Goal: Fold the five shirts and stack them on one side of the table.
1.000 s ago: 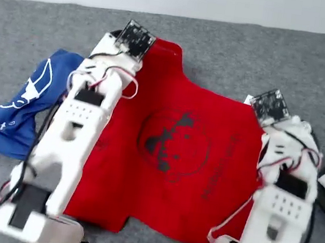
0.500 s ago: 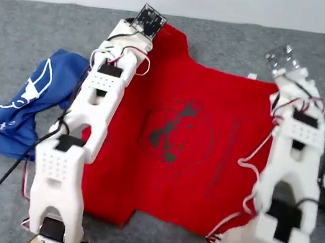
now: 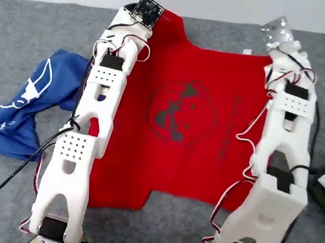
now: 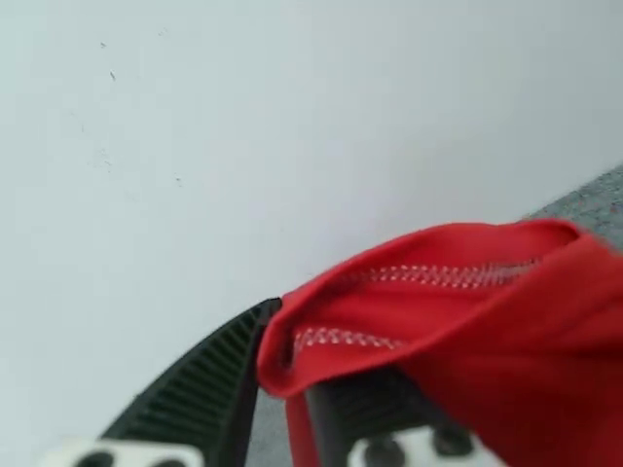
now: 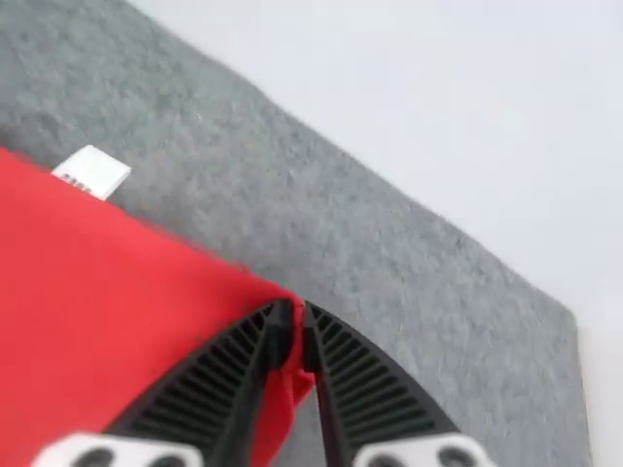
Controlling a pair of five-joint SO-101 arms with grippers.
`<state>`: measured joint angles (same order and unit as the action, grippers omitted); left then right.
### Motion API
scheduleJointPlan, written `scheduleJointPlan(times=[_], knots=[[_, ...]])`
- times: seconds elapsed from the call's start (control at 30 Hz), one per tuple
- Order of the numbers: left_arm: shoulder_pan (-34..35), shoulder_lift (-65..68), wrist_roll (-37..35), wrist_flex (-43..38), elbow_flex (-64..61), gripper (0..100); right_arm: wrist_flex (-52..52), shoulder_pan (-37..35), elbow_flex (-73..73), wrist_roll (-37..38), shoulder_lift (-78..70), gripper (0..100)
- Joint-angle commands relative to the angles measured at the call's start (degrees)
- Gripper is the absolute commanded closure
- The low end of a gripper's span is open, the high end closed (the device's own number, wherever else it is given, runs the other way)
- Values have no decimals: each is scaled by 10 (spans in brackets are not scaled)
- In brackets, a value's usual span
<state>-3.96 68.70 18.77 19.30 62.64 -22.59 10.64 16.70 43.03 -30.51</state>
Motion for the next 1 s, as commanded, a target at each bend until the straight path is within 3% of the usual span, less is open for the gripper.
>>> scheduleJointPlan(times=[0.0, 0.1, 0.27, 0.47, 0.63, 0.77, 0.97], knots=[[12, 14, -2, 12, 102, 998, 4, -15, 66, -4, -3, 987], [12, 23, -2, 90, 150, 998, -34, -20, 84, -4, -7, 987], [11, 22, 15, 296, 217, 997, -165, -24, 102, 11, -5, 987], [1, 23, 105, 526, 282, 997, -346, -24, 106, 62, 9, 987], [-9, 26, 236, 721, 335, 997, -477, -20, 106, 91, 33, 987], [-9, 19, 302, 812, 335, 998, -562, -20, 106, 110, 53, 987], [11, -17, 309, 815, 320, 998, -646, -15, 106, 135, 70, 987]])
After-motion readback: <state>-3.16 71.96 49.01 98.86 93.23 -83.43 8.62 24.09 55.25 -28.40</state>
